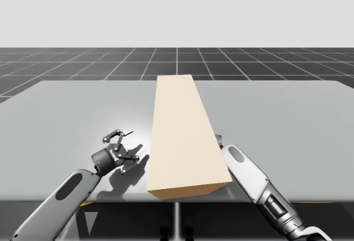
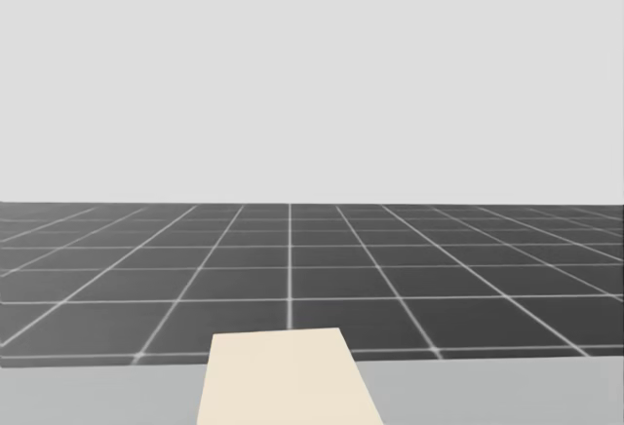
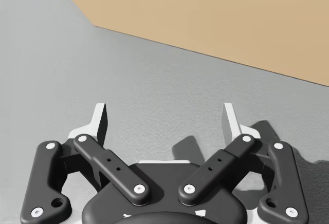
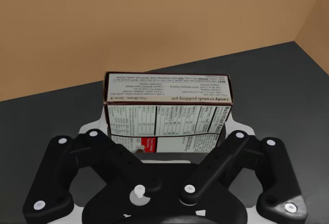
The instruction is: Retrieve the object from inside the box.
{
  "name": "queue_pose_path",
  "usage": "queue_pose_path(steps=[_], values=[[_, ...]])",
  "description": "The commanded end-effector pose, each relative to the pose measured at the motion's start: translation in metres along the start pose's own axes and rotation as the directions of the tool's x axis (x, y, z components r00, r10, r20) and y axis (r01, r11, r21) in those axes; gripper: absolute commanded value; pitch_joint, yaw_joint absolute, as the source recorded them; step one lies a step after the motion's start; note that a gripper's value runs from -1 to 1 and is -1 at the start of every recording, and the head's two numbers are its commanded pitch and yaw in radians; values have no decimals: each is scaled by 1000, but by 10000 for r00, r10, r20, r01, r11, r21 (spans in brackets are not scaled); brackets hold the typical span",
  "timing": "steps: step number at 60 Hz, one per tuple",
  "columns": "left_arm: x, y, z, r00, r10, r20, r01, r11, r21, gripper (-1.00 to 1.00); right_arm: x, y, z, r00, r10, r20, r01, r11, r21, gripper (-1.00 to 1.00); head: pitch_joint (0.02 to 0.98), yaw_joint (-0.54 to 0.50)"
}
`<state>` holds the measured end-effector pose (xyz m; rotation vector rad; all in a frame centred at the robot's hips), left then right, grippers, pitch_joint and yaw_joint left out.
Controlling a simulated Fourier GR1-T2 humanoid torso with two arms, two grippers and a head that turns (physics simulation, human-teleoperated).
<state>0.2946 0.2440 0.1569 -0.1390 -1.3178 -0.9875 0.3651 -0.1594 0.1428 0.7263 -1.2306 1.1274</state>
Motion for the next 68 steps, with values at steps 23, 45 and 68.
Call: queue_pose_path(steps=[23, 45, 68], values=[[0, 7, 3, 9998, 131, 133, -134, 9996, 229, -1000, 17, 5, 133, 9898, 1081, 932, -705, 9381, -3391, 1000, 107, -50], [-1, 9, 4, 9998, 165, 137, -169, 9994, 313, -1000, 61, -12, 229, 9711, 1967, 1353, -958, 8402, -5337, 1000, 99, -55], [-1, 11, 5, 9997, 191, 180, -198, 9990, 402, -1000, 153, -81, 244, 9373, 3361, 927, -1751, 6837, -7085, 1000, 94, -61]])
